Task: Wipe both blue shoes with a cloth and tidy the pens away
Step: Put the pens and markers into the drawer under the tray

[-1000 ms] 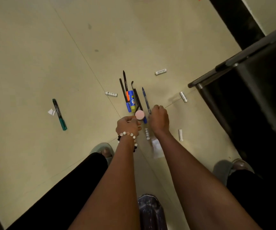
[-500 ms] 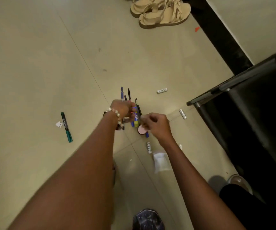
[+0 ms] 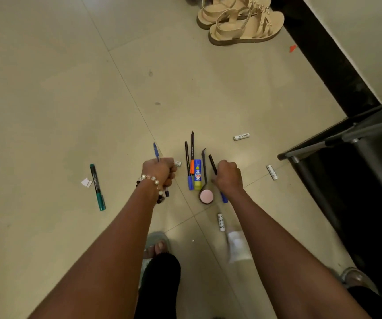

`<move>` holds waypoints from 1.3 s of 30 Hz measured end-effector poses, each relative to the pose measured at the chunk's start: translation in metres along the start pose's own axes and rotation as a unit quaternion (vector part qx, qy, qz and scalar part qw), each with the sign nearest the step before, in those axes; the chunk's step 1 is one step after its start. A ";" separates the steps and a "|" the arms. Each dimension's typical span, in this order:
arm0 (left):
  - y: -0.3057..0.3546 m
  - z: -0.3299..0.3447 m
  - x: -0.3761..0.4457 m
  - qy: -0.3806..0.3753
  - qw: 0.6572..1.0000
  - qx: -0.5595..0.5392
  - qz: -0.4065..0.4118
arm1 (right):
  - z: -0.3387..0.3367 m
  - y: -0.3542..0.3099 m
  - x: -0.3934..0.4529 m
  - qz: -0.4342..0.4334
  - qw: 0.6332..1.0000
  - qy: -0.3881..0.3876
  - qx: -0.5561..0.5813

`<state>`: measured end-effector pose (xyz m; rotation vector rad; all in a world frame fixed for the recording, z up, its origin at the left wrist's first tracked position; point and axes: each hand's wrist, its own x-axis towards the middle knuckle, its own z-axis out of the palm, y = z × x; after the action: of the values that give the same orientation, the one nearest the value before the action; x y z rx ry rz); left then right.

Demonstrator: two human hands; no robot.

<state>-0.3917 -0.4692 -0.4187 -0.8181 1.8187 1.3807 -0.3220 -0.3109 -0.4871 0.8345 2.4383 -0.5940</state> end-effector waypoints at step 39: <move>-0.007 -0.008 -0.003 -0.109 0.986 -0.113 -0.057 | -0.049 -0.073 -0.034 -0.091 0.928 -0.163 0.323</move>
<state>-0.3853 -0.4782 -0.4186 -0.8354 1.4461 1.5540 -0.3609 -0.3522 -0.4116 0.6696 2.0267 -1.5268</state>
